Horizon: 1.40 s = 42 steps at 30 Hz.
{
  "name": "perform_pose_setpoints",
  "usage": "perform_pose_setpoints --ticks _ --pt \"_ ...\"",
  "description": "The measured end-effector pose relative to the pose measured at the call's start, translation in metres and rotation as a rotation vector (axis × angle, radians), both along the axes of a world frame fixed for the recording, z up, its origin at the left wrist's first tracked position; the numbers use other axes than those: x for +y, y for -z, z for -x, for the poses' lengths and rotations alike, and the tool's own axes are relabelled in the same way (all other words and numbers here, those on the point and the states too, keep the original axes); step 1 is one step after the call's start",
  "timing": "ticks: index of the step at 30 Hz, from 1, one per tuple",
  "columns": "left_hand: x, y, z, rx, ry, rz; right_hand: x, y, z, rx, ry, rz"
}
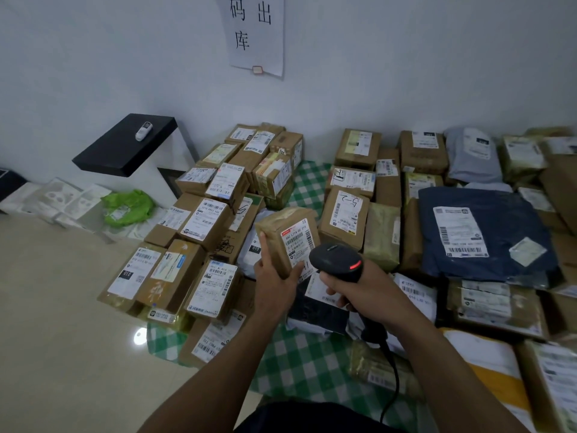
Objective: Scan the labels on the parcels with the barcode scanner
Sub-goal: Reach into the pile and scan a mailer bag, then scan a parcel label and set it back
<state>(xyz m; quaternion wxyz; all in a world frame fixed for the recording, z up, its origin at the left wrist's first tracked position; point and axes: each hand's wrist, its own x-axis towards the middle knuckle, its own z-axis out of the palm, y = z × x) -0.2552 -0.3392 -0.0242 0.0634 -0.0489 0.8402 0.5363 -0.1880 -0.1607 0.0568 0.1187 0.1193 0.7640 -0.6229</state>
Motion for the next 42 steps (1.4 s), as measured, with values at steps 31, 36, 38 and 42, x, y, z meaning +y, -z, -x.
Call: perform_pose_setpoints --ticks 31,36,38,42 --pt "-0.06 0.014 -0.041 0.117 -0.123 0.403 -0.017 0.01 0.011 -0.064 -0.083 0.03" --pt "-0.09 0.039 -0.071 0.127 -0.159 0.598 -0.029 0.018 0.01 -0.083 -0.124 0.016" --pt "-0.096 0.049 -0.076 0.097 -0.169 0.637 -0.034 0.021 0.01 -0.084 -0.14 0.005" --pt "-0.094 0.059 -0.072 -0.009 -0.188 0.686 -0.038 0.022 0.01 -0.077 -0.165 0.01"
